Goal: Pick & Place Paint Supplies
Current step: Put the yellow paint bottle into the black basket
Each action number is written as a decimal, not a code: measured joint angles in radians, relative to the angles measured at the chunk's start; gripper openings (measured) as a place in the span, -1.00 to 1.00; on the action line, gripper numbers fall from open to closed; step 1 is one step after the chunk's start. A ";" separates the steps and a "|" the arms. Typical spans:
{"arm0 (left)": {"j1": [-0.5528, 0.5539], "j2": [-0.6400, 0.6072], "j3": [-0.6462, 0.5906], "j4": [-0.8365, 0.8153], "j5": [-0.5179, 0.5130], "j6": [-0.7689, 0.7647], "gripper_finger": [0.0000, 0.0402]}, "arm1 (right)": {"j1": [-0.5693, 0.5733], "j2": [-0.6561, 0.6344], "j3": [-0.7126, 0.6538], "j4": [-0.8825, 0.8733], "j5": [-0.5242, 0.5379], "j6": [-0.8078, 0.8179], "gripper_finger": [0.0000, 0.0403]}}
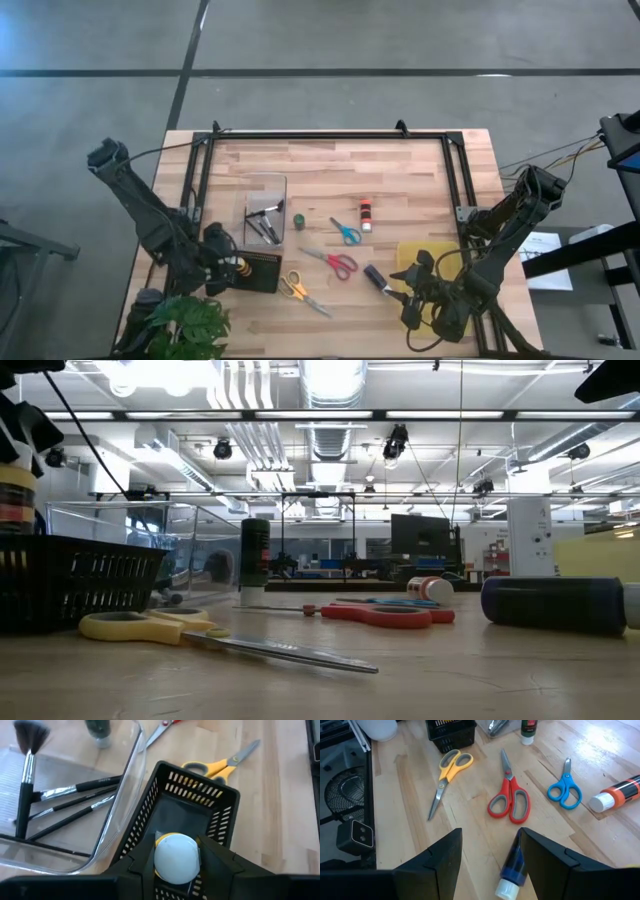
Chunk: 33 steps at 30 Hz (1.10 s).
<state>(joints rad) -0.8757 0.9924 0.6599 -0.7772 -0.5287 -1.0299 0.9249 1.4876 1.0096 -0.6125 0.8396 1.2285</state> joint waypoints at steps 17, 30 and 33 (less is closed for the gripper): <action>-0.001 0.069 -0.025 0.056 0.143 -0.059 -0.40 | 0.000 0.000 0.000 0.003 -0.001 0.002 -0.03; -0.003 0.092 -0.025 0.104 0.127 -0.044 -0.40 | 0.000 0.000 0.000 0.004 -0.001 -0.001 -0.03; -0.003 0.092 -0.025 0.065 0.103 -0.042 -0.40 | 0.000 0.001 0.000 0.004 -0.001 -0.001 -0.03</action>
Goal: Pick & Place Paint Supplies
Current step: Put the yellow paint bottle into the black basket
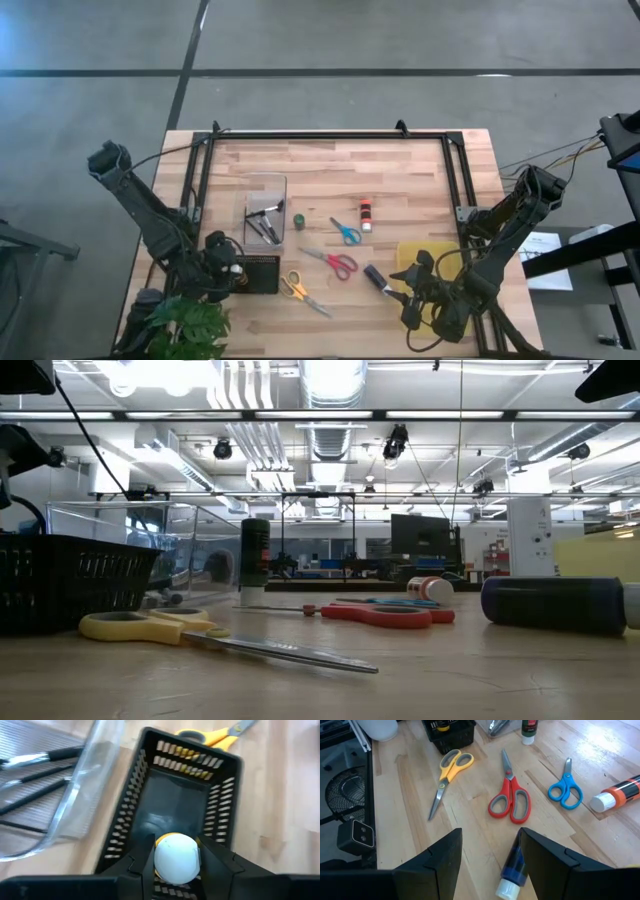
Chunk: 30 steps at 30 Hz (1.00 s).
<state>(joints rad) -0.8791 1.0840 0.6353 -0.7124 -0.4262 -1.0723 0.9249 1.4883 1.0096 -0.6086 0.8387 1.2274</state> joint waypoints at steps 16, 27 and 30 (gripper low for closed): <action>0.001 0.000 -0.001 -0.051 -0.073 -0.002 -0.40 | 0.000 0.001 0.000 0.000 0.000 -0.004 -0.03; 0.001 0.055 -0.005 -0.040 -0.088 0.002 -0.40 | 0.000 0.001 0.000 0.000 0.000 -0.008 -0.03; 0.001 0.054 -0.005 -0.041 -0.087 0.002 -0.40 | 0.000 0.001 0.000 0.000 0.000 -0.008 -0.03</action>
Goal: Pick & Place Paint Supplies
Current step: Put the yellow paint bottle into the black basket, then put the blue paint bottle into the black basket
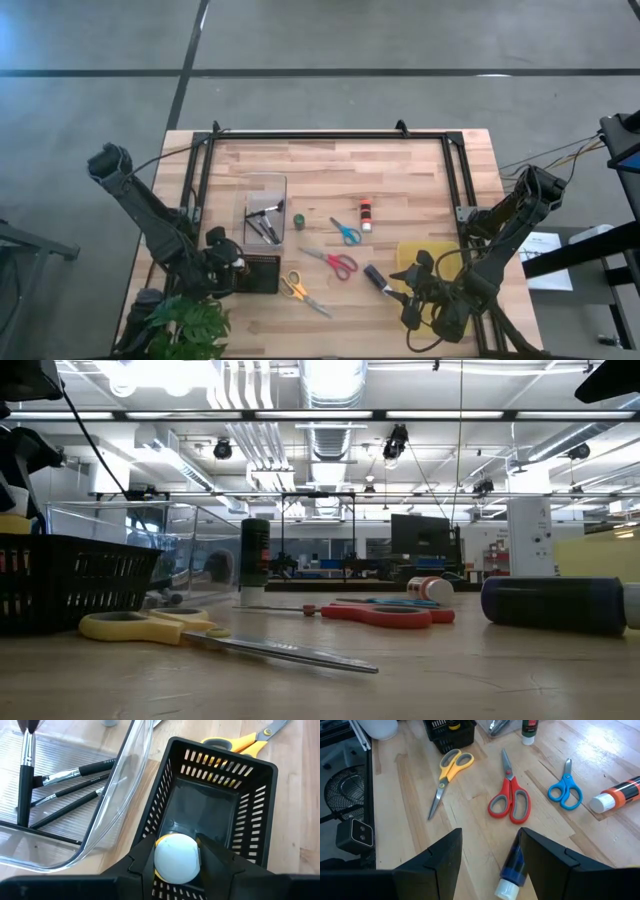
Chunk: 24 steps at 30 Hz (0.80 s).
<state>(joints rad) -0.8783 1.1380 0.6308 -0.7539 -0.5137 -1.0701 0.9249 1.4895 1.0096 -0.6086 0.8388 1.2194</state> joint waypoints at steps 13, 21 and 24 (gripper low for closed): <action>0.000 -0.018 -0.002 -0.012 -0.029 0.016 0.51 | 0.000 0.000 0.000 0.001 0.000 -0.003 -0.03; 0.001 -0.096 -0.002 0.003 -0.135 0.033 0.58 | 0.000 0.000 0.000 0.006 0.000 -0.011 -0.03; 0.001 -0.138 -0.002 0.069 -0.178 0.106 0.59 | 0.000 0.000 0.000 0.013 0.000 -0.019 -0.03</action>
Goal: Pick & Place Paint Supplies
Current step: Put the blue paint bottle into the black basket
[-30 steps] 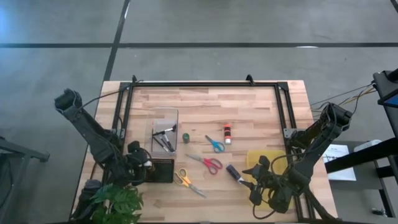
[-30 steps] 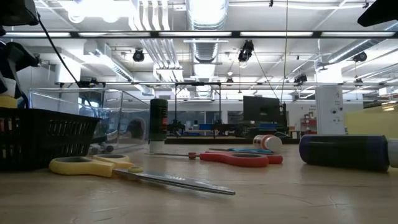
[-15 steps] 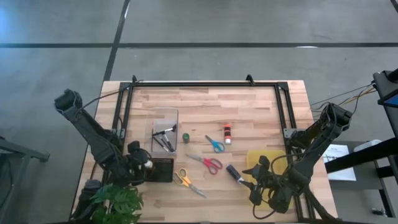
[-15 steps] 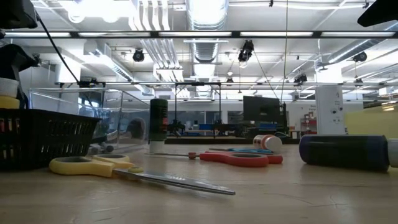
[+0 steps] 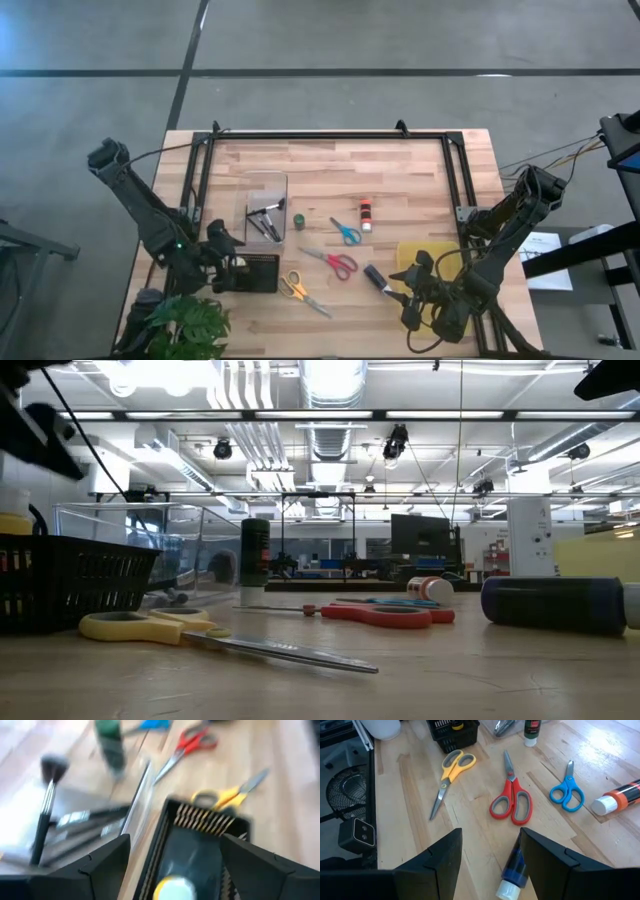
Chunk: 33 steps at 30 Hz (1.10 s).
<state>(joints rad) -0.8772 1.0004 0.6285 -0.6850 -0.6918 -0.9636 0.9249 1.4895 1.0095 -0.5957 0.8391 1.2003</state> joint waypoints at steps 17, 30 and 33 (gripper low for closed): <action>0.004 -0.054 0.000 0.869 -0.040 0.935 0.59 | -0.007 0.000 0.000 0.004 -0.006 -0.023 -0.03; 0.158 0.053 0.001 1.195 0.041 1.311 0.59 | -0.131 0.015 0.000 0.008 -0.216 -0.082 -0.03; 0.201 0.061 0.019 1.203 0.087 1.332 0.59 | -0.178 0.057 0.000 0.009 -0.290 -0.108 -0.03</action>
<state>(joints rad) -0.6765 1.0611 0.6475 0.5181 -0.6049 0.3686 0.7472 1.5460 1.0092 -0.5869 0.5492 1.0921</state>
